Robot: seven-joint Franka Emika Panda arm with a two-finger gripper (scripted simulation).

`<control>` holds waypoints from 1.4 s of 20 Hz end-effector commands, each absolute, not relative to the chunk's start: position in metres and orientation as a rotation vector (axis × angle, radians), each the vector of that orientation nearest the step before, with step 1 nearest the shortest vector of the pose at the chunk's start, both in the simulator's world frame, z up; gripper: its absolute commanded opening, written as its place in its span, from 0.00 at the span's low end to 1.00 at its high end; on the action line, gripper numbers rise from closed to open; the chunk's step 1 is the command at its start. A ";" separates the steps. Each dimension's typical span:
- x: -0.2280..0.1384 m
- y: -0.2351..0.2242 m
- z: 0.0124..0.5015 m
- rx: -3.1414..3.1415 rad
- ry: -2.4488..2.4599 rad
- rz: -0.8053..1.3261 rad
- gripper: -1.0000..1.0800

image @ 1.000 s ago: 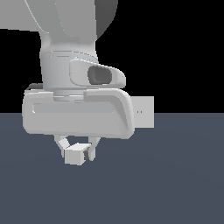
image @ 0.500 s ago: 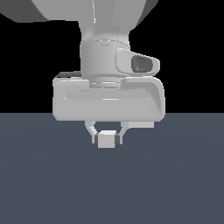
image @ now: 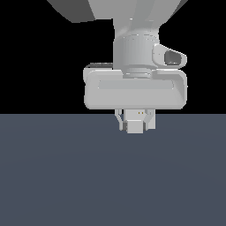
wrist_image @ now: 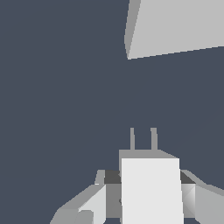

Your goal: Plug the charger into the wall socket.

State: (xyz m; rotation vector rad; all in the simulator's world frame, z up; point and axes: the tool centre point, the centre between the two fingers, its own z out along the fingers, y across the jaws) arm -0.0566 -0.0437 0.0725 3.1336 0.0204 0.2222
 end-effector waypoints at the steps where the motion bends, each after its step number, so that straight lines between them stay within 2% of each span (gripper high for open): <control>1: -0.050 -0.056 0.079 3.136 0.073 0.222 0.00; 13: -0.023 -0.093 0.098 3.136 0.236 0.220 0.00; 28: -0.016 -0.097 0.100 3.135 0.259 0.218 0.00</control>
